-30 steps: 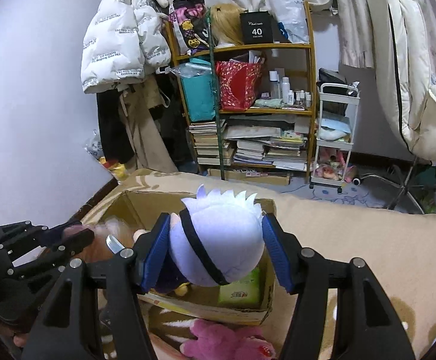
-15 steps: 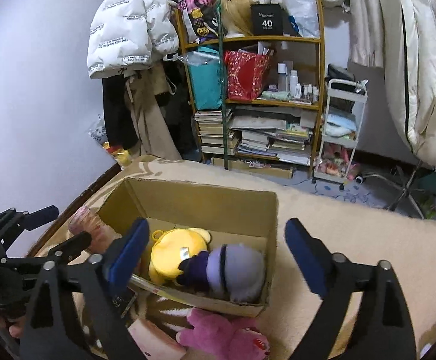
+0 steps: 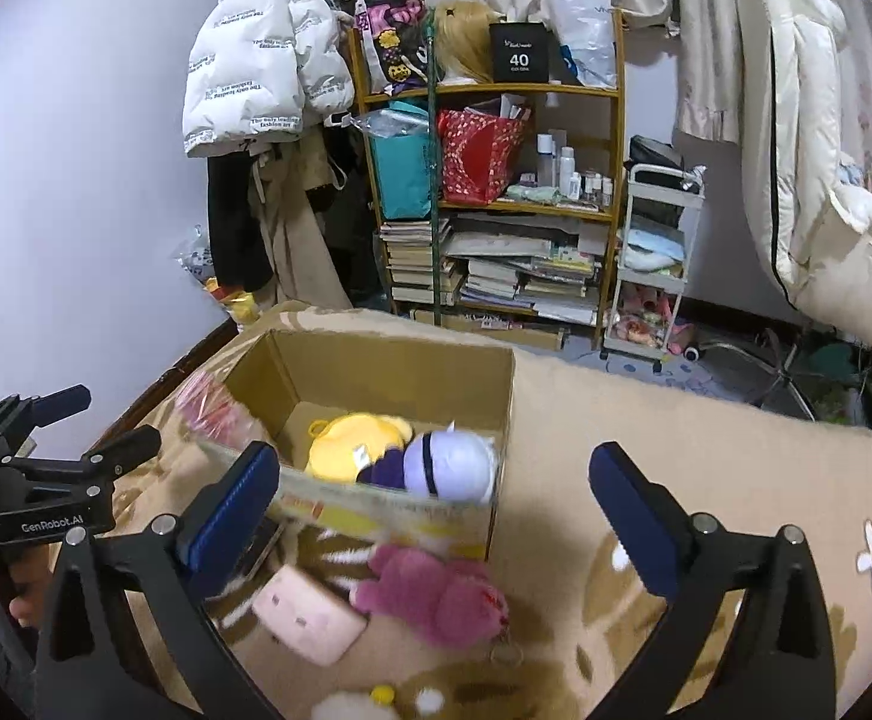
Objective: Organize soft objects
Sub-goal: 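Move both tools back toward the remaining pile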
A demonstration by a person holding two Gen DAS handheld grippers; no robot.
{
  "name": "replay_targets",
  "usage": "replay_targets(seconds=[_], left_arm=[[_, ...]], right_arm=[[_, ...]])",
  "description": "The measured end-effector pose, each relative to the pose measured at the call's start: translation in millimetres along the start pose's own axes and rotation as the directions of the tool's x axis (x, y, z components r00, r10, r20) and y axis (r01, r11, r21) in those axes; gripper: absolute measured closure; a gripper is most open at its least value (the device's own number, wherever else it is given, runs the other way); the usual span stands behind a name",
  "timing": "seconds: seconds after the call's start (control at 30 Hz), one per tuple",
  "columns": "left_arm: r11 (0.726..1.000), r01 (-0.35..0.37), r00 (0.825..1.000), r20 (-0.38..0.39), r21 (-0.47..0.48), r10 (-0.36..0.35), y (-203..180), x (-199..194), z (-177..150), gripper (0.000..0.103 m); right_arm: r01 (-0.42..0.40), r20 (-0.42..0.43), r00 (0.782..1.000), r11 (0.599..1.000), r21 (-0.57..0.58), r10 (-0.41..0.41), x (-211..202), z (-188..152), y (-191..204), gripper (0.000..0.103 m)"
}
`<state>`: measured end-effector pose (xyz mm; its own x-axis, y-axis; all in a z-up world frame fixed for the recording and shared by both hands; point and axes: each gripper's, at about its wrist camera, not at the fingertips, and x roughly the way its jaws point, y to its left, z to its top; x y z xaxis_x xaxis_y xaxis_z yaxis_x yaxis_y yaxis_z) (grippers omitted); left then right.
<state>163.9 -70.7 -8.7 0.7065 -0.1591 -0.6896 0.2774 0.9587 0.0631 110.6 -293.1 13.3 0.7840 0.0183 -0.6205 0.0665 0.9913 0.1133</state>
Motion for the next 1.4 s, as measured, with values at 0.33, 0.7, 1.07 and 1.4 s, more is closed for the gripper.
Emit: replay_targets(seconds=[0.33,0.7,1.07,1.4], left_arm=[[0.999,0.043,0.998,-0.050,-0.010,-0.043,-11,-17,-32,0.005],[0.992,0.123,0.987,-0.099,-0.016,-0.124,-27,-10,-58,0.005],[0.986,0.165,0.970,-0.178,-0.010,-0.164,-38,17,-78,0.005],[0.973,0.230,0.940,-0.251,-0.031,-0.230,-43,41,-88,0.005]], right_arm=[[-0.008,-0.068,0.998,0.999,0.046,0.011,-26,-44,4,0.000],[-0.009,-0.203,0.979,0.997,0.074,0.023,-15,-91,2,0.000],[-0.031,-0.330,0.943,0.997,0.067,0.051,13,-119,8,0.002],[-0.090,-0.480,0.869,0.991,0.095,0.125,50,-140,15,0.031]])
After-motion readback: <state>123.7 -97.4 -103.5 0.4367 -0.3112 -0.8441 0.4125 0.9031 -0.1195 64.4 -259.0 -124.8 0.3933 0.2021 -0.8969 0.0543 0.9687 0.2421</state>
